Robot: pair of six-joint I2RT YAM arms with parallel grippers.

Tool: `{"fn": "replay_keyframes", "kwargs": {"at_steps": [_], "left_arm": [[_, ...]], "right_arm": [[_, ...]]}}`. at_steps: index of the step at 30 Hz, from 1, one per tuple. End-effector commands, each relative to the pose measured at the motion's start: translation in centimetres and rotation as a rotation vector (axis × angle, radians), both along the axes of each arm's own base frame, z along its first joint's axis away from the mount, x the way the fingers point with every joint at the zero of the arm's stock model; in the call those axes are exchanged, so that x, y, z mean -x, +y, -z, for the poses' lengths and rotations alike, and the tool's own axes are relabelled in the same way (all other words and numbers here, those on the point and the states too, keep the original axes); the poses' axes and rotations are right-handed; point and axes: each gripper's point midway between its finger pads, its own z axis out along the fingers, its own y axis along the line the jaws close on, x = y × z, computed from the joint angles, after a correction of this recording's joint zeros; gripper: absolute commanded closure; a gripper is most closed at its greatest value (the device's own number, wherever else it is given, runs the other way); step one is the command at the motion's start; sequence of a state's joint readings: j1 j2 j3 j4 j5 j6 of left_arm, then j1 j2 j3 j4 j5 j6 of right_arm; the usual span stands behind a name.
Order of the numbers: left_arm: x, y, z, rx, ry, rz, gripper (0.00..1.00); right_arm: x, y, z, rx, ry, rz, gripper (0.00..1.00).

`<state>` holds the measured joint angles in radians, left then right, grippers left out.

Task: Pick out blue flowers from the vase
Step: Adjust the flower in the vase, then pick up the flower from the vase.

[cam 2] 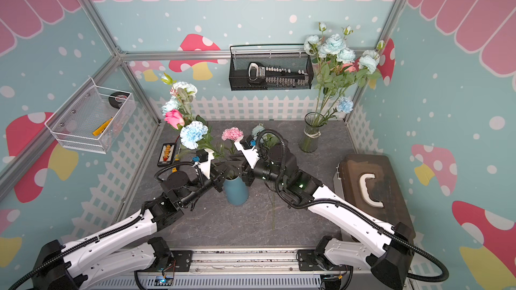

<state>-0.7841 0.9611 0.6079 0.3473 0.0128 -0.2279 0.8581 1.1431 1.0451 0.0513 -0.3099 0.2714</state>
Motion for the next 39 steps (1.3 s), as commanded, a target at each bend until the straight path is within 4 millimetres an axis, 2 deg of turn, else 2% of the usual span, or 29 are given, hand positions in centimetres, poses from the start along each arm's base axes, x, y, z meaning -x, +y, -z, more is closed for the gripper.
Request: {"fn": "replay_keyframes", "kwargs": {"at_steps": [1, 8, 13, 21, 26, 33, 39], "left_arm": [[0.6, -0.1, -2.3, 0.023, -0.032, 0.025, 1.0], [0.7, -0.4, -1.7, 0.002, -0.024, 0.043, 1.0], [0.5, -0.8, -0.8, -0.024, -0.017, 0.052, 1.0], [0.9, -0.7, -0.9, -0.03, -0.031, 0.065, 1.0], [0.9, -0.9, -0.8, -0.036, -0.03, 0.073, 1.0], [0.9, -0.8, -0.6, -0.034, -0.032, 0.07, 1.0], [1.0, -0.7, -0.7, -0.033, -0.035, 0.068, 1.0]], "right_arm": [[0.4, -1.0, -0.5, -0.011, -0.035, 0.02, 0.65], [0.1, -2.1, 1.2, 0.046, -0.045, 0.068, 0.65], [-0.2, -0.7, 1.6, 0.085, -0.049, 0.013, 0.71], [-1.7, 1.7, 2.6, 0.134, -0.031, -0.035, 0.76], [-2.0, 2.3, 2.4, 0.133, -0.031, -0.049, 0.79], [-2.2, 2.7, 2.0, 0.123, -0.031, -0.06, 0.79], [-2.7, 3.2, 2.4, 0.133, -0.018, -0.059, 0.79]]}}
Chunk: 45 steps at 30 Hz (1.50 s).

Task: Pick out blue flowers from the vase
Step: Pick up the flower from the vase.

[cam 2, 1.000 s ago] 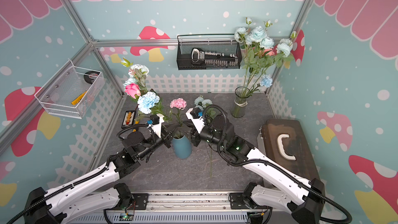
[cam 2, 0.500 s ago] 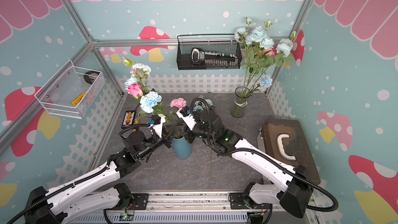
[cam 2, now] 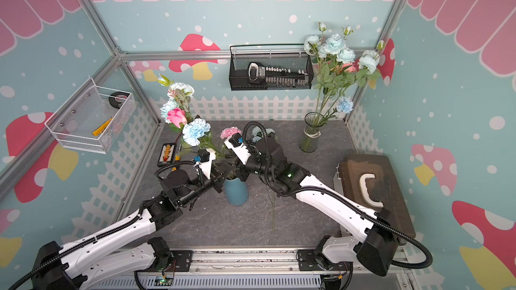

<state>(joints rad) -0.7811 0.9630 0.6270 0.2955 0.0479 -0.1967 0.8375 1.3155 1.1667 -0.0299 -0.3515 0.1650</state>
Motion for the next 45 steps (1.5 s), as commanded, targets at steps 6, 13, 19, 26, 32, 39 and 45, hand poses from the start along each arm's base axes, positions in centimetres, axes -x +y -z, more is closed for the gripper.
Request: {"fn": "replay_keyframes", "kwargs": {"at_steps": [6, 13, 19, 26, 32, 39, 45], "left_arm": [[0.7, 0.1, -1.3, 0.02, -0.044, 0.021, 1.0], [0.8, 0.4, -1.8, 0.031, -0.053, 0.011, 1.0], [0.8, 0.4, -2.0, 0.029, -0.054, 0.013, 1.0], [0.5, 0.7, -0.9, 0.003, -0.046, -0.011, 0.58], [0.3, 1.5, 0.2, -0.034, -0.043, -0.054, 0.28], [0.4, 2.2, 1.0, -0.055, -0.04, -0.075, 0.16], [0.6, 2.4, 2.3, -0.084, -0.019, -0.071, 0.09]], "right_arm": [[0.1, 0.4, 0.2, 0.007, -0.004, -0.019, 0.84], [0.0, -0.3, 1.0, 0.023, -0.004, 0.009, 0.83], [-0.3, -0.1, 1.2, 0.028, -0.001, 0.009, 0.95], [-0.3, -0.5, -0.1, 0.011, -0.026, 0.027, 1.0], [-0.4, -1.1, -2.4, -0.01, -0.078, 0.045, 1.0], [0.2, -2.1, -6.9, -0.059, -0.154, 0.057, 1.0], [1.6, -4.3, -10.9, -0.132, -0.203, 0.087, 1.0]]}}
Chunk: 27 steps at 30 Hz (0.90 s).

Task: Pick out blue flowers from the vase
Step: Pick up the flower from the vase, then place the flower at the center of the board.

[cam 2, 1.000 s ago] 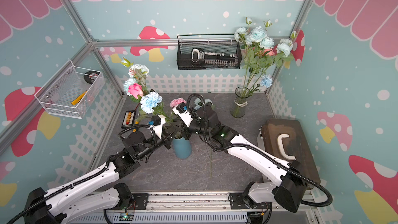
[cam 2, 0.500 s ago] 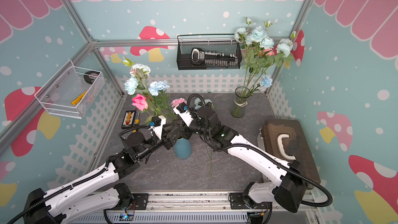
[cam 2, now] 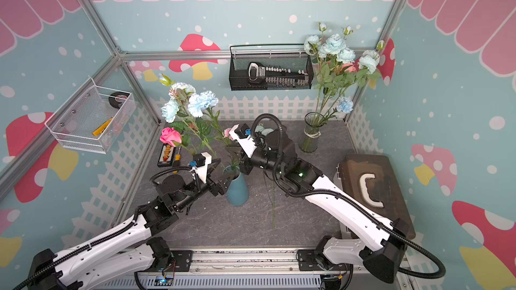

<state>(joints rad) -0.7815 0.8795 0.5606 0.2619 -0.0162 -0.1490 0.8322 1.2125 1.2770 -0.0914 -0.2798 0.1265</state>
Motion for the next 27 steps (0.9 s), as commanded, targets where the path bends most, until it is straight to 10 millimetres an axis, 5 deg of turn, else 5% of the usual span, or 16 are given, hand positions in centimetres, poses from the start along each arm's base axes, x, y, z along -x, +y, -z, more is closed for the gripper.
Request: {"fn": "replay_keyframes", "kwargs": {"at_steps": [1, 7, 13, 27], "left_arm": [[0.2, 0.5, 1.1, -0.041, 0.007, -0.012, 0.07], [0.6, 1.9, 1.1, -0.054, -0.008, -0.055, 0.01], [0.6, 4.0, 1.8, -0.078, -0.022, -0.141, 0.01], [0.7, 4.7, 4.4, -0.096, 0.009, -0.163, 0.01]], "right_arm": [[1.1, -1.8, -3.4, -0.051, -0.059, 0.023, 1.0], [2.2, -4.6, -4.1, -0.083, -0.039, 0.086, 1.0], [2.6, -7.4, -2.8, -0.085, 0.014, 0.175, 1.0], [-1.4, -14.0, 6.6, 0.036, 0.234, 0.489, 1.0]]}}
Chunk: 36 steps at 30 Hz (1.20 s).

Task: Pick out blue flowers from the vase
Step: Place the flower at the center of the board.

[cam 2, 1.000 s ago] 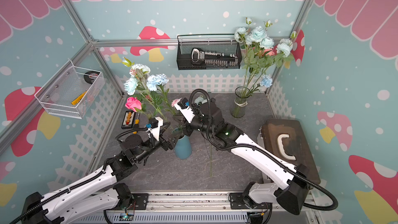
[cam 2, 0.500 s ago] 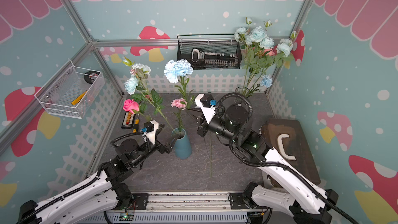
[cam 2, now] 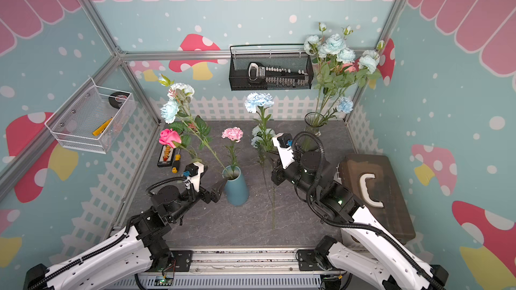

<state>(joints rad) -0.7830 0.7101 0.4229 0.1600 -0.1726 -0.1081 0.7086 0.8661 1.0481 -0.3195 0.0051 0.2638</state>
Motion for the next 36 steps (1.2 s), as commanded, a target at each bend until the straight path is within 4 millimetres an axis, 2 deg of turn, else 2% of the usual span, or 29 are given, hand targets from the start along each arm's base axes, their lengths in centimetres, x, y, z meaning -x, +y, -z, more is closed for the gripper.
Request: {"fn": "replay_keyframes", "kwargs": {"at_steps": [1, 4, 8, 14, 24, 32, 36], "left_arm": [[0.0, 0.4, 0.5, -0.006, -0.004, -0.016, 0.01], [0.0, 0.5, 1.0, -0.005, -0.002, -0.024, 0.01], [0.0, 0.8, 1.5, -0.001, -0.002, -0.033, 0.01], [-0.1, 1.2, 2.4, -0.003, -0.005, -0.059, 0.01], [0.1, 2.2, 2.7, 0.023, -0.026, -0.09, 0.01], [0.5, 2.8, 2.8, 0.045, -0.041, -0.101, 0.01], [0.4, 2.9, 2.9, 0.049, -0.042, -0.105, 0.02]], "right_arm": [[-1.7, -2.1, 3.3, -0.009, 0.125, 0.078, 1.0], [-4.3, -3.6, 7.6, -0.012, 0.272, 0.113, 1.0], [-6.8, -3.8, 12.7, -0.002, 0.449, 0.096, 1.0], [-9.2, -3.9, 18.4, 0.044, 0.611, 0.092, 1.0], [-12.3, -6.6, 23.6, 0.036, 0.733, 0.176, 1.0], [-15.4, -6.1, 27.8, 0.042, 0.839, 0.157, 1.0], [-16.3, -6.2, 28.7, 0.047, 0.848, 0.174, 1.0]]}}
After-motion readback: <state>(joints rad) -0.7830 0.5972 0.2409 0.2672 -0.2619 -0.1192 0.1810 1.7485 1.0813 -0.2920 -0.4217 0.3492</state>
